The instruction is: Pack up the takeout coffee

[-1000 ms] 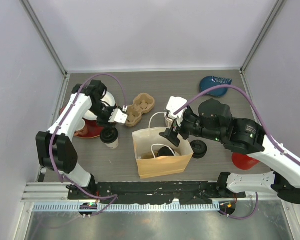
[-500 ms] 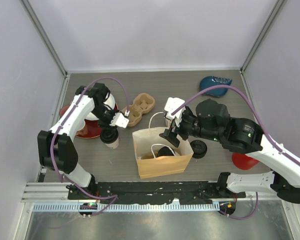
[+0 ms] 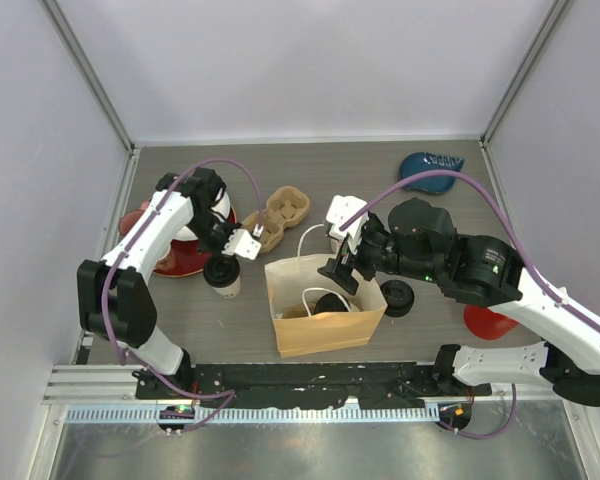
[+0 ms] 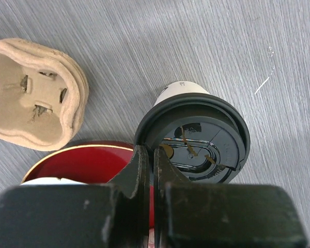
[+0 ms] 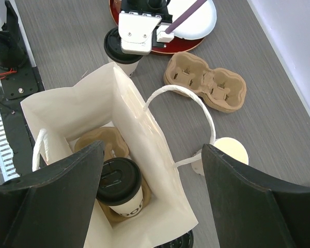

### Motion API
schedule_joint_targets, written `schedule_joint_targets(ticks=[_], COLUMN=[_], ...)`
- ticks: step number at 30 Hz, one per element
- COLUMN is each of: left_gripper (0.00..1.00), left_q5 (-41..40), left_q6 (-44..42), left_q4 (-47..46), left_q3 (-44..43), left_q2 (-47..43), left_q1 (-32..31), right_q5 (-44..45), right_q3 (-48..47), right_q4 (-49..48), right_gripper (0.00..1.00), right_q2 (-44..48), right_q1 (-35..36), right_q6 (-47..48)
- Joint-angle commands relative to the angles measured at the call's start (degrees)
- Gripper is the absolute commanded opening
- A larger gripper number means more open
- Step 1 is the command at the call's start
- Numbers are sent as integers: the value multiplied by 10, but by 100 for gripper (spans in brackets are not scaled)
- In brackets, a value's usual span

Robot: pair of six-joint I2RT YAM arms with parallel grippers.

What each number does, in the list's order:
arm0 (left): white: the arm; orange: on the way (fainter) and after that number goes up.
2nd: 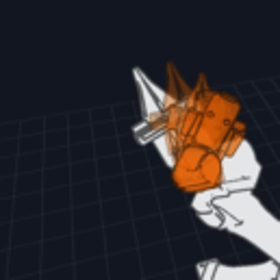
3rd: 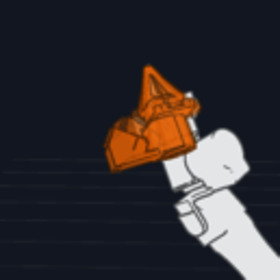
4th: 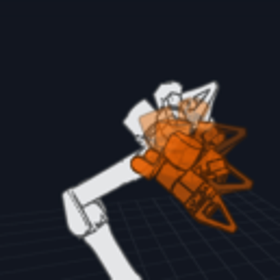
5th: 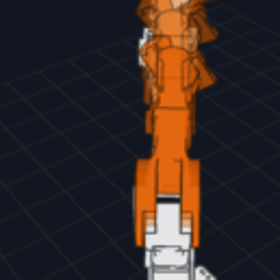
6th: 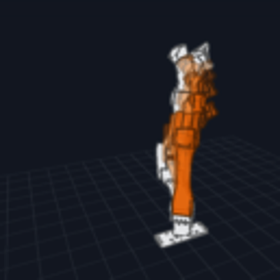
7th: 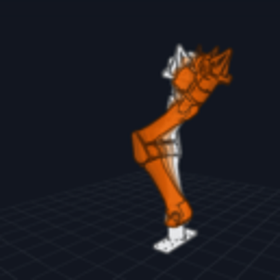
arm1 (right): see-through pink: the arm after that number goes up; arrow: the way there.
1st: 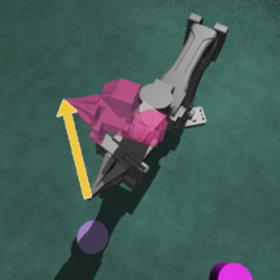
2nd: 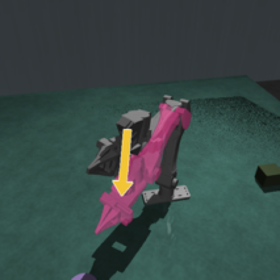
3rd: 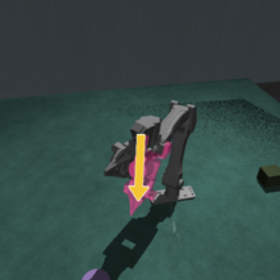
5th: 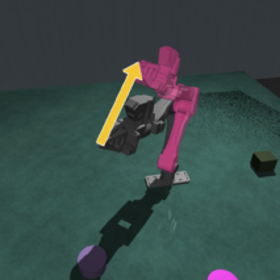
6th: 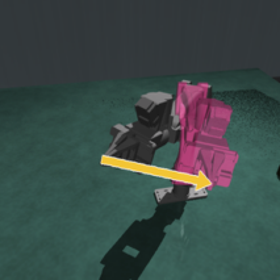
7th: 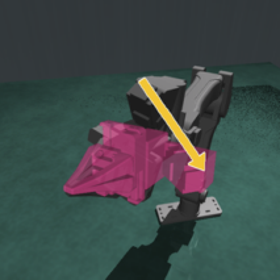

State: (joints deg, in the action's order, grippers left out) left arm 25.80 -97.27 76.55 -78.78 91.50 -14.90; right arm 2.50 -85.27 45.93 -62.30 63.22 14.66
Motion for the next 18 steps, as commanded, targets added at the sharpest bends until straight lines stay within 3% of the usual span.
schedule_joint_targets(ticks=[1,4,7,10,18], left_gripper=[0,0,0,0,0], left_q5=[-17,-6,-2,11,10], left_q6=[37,112,268,382,589], left_q4=[97,80,39,58,63], left_q3=[12,-1,-21,-61,-112], left_q2=[-11,-19,-33,-41,-109], left_q1=[-1,-1,-1,-1,-1], right_q5=[8,18,35,53,87], right_q3=[-11,-10,-10,-12,-28], right_q4=[-8,-8,-14,-25,-55], right_gripper=[81,81,81,81,81], right_q2=[-2,0,3,3,6], right_q1=[1,1,1,1,1], right_q6=[1,-6,-22,-41,-79])
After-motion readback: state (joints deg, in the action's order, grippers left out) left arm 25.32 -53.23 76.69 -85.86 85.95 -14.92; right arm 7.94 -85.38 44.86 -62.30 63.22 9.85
